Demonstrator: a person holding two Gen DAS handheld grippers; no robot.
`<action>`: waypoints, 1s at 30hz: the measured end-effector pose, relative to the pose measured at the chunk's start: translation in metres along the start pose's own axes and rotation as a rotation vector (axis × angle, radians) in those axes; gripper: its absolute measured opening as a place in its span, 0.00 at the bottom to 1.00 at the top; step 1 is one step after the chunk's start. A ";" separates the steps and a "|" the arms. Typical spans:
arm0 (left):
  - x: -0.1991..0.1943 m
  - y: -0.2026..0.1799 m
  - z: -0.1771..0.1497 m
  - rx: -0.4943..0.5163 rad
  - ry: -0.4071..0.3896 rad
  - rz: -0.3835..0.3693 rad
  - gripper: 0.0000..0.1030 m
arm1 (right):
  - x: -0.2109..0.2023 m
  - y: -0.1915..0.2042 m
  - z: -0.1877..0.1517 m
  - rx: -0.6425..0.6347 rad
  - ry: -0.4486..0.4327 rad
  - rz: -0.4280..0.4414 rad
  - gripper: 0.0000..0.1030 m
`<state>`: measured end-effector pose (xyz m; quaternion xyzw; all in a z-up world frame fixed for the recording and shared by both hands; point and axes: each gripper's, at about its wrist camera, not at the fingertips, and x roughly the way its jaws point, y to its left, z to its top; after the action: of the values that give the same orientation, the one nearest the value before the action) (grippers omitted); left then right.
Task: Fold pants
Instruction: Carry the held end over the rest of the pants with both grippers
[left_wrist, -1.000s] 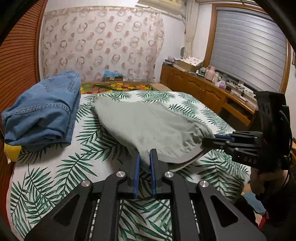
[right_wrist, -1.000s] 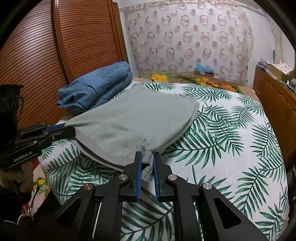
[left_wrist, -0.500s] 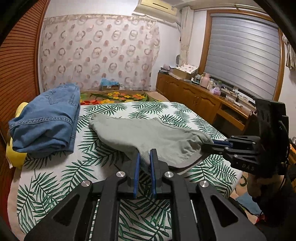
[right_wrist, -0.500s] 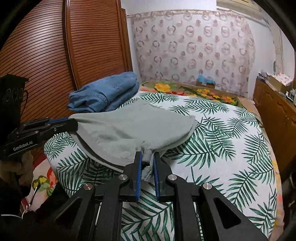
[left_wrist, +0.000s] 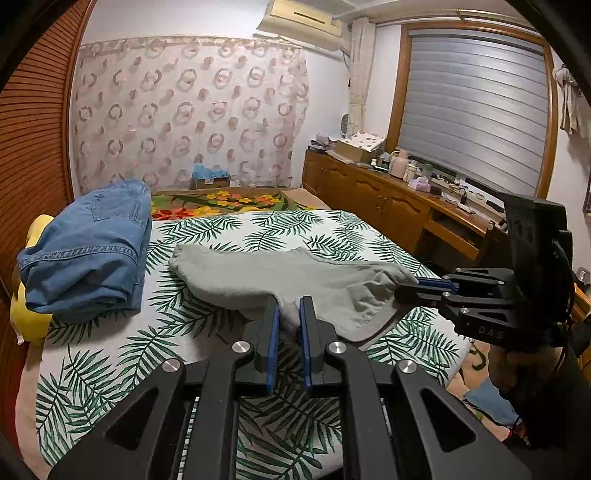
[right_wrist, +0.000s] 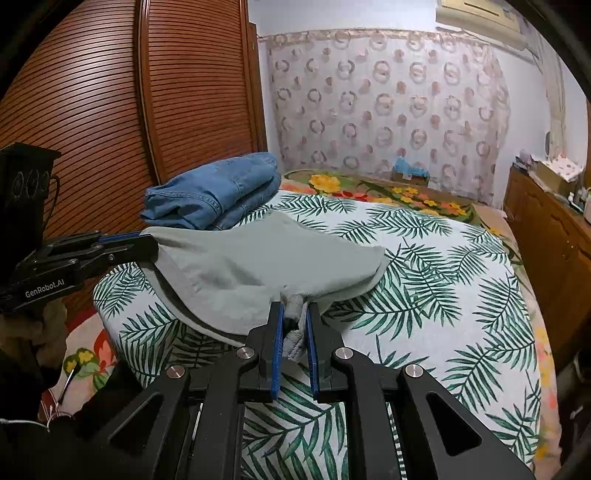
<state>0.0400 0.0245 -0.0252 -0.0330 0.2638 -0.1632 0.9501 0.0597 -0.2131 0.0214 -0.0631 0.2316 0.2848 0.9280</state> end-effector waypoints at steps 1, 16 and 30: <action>-0.001 -0.001 0.000 0.004 -0.003 -0.003 0.11 | -0.001 0.000 0.000 -0.001 -0.002 -0.001 0.11; -0.026 -0.019 0.015 0.054 -0.062 -0.033 0.11 | -0.036 0.008 0.000 -0.037 -0.070 -0.006 0.11; -0.008 -0.007 0.007 0.023 0.003 -0.021 0.11 | -0.020 -0.001 -0.006 -0.020 -0.047 -0.008 0.11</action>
<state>0.0350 0.0207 -0.0141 -0.0244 0.2631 -0.1761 0.9483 0.0434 -0.2257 0.0250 -0.0664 0.2067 0.2849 0.9336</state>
